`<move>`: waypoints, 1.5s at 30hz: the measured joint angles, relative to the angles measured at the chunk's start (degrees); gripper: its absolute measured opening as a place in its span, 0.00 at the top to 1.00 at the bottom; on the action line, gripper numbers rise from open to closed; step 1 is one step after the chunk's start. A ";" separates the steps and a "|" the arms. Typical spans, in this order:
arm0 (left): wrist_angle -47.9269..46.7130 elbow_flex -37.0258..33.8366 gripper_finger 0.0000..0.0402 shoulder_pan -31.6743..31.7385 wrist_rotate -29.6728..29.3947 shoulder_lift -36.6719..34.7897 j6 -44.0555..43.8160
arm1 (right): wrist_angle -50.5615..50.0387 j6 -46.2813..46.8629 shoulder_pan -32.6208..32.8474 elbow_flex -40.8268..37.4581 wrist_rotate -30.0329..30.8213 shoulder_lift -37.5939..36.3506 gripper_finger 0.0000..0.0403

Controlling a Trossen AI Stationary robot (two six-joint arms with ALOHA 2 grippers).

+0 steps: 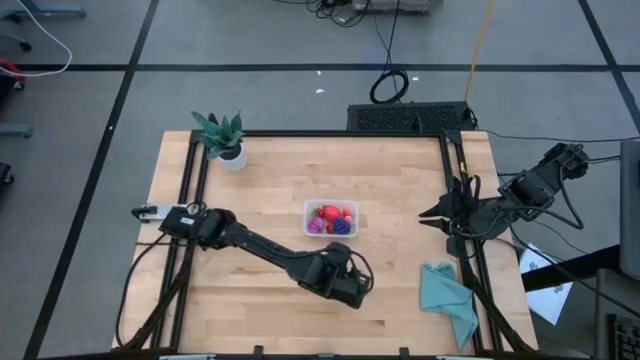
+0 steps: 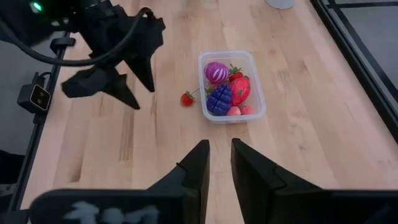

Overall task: Pick and placing Produce into tupperware
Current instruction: Put the red strawberry into the transparent bin

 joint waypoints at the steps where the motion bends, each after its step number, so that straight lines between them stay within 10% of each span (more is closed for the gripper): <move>1: -1.04 -0.02 0.41 0.12 -0.20 0.05 -0.50 | 0.00 -0.05 -0.02 0.00 0.02 -0.02 0.86; 45: -10.47 -0.01 0.41 4.15 -2.25 6.23 -8.14 | 0.02 -1.32 0.00 -0.02 0.02 0.06 0.86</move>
